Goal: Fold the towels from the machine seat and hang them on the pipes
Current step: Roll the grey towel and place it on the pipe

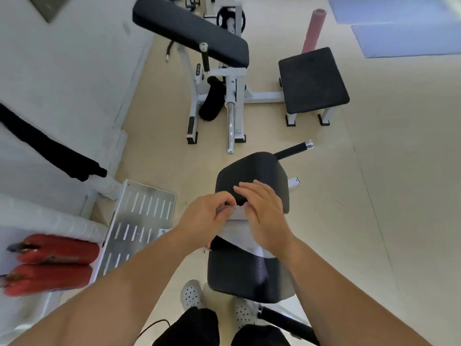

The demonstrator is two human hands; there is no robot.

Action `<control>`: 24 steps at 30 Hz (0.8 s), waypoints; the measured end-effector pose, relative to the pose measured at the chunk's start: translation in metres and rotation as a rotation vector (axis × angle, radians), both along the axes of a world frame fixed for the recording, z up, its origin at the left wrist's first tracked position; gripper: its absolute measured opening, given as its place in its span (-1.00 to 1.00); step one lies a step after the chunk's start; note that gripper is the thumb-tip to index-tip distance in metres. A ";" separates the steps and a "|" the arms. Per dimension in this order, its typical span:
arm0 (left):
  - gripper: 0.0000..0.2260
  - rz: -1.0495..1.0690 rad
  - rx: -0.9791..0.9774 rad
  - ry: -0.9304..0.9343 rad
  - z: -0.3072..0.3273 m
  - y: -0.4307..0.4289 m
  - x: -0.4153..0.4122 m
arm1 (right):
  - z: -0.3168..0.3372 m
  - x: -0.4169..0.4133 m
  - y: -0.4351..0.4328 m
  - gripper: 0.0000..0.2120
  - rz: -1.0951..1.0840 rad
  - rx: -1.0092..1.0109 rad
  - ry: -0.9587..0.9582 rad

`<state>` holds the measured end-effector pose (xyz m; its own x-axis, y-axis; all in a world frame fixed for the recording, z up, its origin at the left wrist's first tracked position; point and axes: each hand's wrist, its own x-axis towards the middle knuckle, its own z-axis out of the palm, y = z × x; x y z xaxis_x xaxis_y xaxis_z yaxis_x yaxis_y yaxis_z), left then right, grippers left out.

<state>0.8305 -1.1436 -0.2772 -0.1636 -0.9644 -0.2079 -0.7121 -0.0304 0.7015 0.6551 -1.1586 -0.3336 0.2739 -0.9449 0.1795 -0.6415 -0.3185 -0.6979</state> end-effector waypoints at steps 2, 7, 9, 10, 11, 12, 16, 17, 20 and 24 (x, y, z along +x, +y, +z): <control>-0.86 -0.039 -0.072 0.000 0.033 0.008 0.001 | 0.035 0.003 -0.002 -0.60 0.121 0.098 -0.108; -0.84 0.036 -0.221 0.022 0.100 0.032 0.009 | 0.124 0.008 0.003 -0.67 0.356 0.319 -0.294; -0.81 0.064 -0.294 0.024 0.119 0.042 0.015 | 0.146 0.010 0.009 -0.71 0.390 0.396 -0.326; -0.79 0.075 -0.332 0.021 0.127 0.046 0.019 | 0.154 0.013 0.011 -0.75 0.409 0.409 -0.333; -0.76 0.093 -0.346 0.015 0.136 0.050 0.022 | 0.162 0.017 0.014 -0.79 0.429 0.418 -0.328; -0.73 0.116 -0.339 0.015 0.145 0.054 0.026 | 0.169 0.022 0.015 -0.82 0.446 0.429 -0.323; -0.73 0.217 -0.383 -0.002 0.169 0.074 0.049 | 0.186 0.050 0.022 -0.82 0.493 0.425 -0.345; -0.78 0.243 -0.409 -0.019 0.174 0.080 0.057 | 0.189 0.058 0.023 -0.81 0.512 0.405 -0.350; -0.91 0.337 -0.444 -0.052 0.183 0.099 0.086 | 0.195 0.085 0.030 -0.87 0.602 0.398 -0.332; -0.94 0.456 -0.473 -0.092 0.193 0.128 0.126 | 0.193 0.134 0.043 -0.88 0.682 0.363 -0.286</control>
<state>0.9564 -1.0153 -0.0845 0.2808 -0.9234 0.2616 -0.7586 -0.0466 0.6498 0.7888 -1.1151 -0.1406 0.7989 -0.5998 0.0445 -0.1708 -0.2971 -0.9394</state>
